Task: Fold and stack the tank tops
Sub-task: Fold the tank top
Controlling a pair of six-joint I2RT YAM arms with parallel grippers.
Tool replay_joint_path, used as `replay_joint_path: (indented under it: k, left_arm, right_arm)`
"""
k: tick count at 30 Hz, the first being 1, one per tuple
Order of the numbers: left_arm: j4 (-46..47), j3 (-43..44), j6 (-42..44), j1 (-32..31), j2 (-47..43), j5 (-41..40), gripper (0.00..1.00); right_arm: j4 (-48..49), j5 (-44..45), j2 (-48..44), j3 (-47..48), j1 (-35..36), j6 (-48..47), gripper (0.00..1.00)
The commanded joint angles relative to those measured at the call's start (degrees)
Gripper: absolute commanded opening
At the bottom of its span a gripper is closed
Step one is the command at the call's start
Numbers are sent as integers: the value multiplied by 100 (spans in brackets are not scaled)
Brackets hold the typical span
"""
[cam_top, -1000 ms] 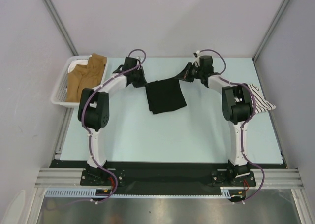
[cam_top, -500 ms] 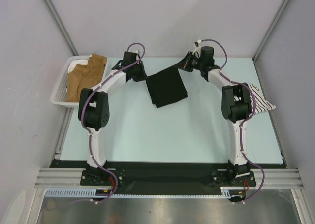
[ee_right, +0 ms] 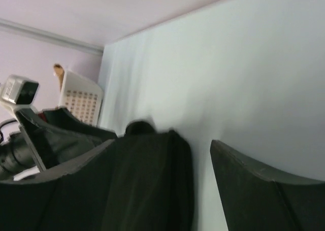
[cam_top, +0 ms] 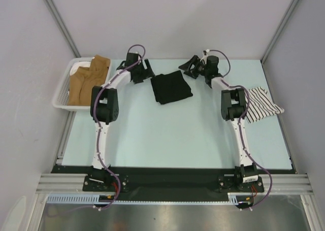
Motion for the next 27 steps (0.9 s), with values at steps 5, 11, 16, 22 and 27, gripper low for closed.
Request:
replay_joint_path:
  k: [5,11,16,22,27]
  left_arm:
    - [294,-817,159,67,-1176,-93,92]
    - [708,-2363,54,-214,-2204,22,91]
    - [1383,-3649,-193,-521,-3056,154,89]
    - [1596,-4362,-202,-811,-3357,172,88]
    - [1561,-4451,-123,-820,-3383,137,88]
  right_arm:
    - [-428,439,-1786,-2088,8,-1164,85]
    - [-113,396,-2903,-4083,8,-1314,77]
    - [641,264,-3518,-5437,0,-1156,77]
    - [1144,246,-3897,-6406,52,-1024,55]
    - [829,343,-3906,-6380,52,-1033,8]
